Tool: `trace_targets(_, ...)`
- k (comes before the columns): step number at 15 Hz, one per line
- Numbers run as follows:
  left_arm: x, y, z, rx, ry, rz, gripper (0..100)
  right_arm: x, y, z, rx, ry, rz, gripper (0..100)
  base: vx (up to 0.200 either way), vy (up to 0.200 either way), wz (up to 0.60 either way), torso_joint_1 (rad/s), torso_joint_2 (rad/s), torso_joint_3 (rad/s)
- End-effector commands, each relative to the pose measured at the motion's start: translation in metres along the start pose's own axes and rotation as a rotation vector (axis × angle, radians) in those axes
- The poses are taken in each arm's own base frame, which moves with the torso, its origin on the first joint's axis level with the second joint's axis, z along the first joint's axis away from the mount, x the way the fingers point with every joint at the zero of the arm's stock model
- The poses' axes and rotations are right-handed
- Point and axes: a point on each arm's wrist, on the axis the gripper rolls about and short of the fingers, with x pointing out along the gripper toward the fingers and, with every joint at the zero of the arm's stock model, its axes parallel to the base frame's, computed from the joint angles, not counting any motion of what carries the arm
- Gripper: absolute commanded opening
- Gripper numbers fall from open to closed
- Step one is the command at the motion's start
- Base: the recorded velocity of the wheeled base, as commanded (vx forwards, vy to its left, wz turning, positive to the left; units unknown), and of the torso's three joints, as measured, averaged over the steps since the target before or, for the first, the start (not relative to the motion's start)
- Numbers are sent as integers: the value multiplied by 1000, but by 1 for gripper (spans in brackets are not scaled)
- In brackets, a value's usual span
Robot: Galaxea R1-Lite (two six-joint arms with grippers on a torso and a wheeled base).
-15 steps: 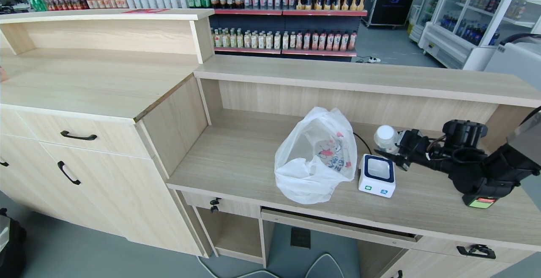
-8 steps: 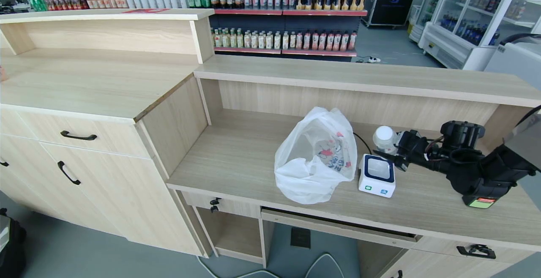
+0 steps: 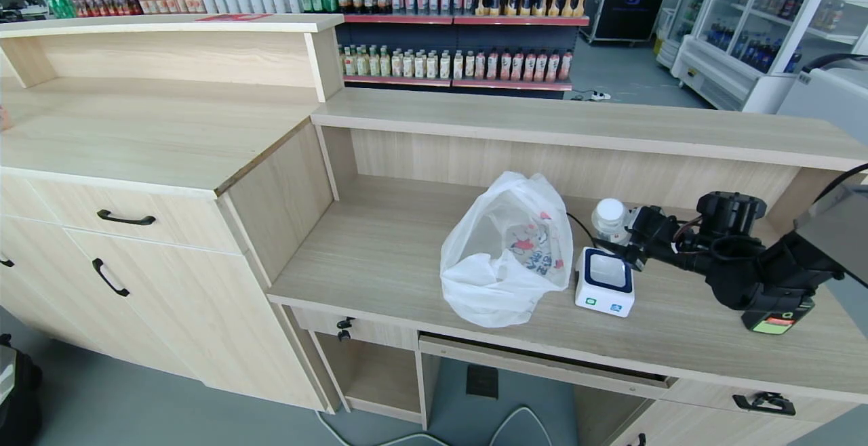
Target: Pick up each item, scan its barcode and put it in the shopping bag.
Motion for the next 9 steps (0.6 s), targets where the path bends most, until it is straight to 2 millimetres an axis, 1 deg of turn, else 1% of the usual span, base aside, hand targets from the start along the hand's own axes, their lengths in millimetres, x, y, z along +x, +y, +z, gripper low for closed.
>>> trace_targets(1,0,0,0,0,0,1,0,0,1,-1,2,1,4,0,0,0,0,0,0,0)
trace_targets(3,0,0,0,0,0,1,0,-2,-3,4,-2,-3,-3,0,0,0,0,0,0,0)
trace_targets(5,0,0,0,0,0,1,0,-8,-13,17,47,-17,-26,0,0,0,0,0,0,0)
trace_targets(6,0,0,0,0,0,1,0,-13,-23,28,100,-28,-46,0,0,0,0,0,0,0)
trace_targets(7,0,0,0,0,0,1,0,-22,-36,45,185,-44,-79,0,0,0,0,0,0,0)
trace_targets(8,0,0,0,0,0,1,0,-32,-45,57,276,-31,-127,0,0,0,0,0,0,0)
trace_targets(9,0,0,0,0,0,1,0,-45,-48,69,413,11,-204,0,0,0,0,0,0,0)
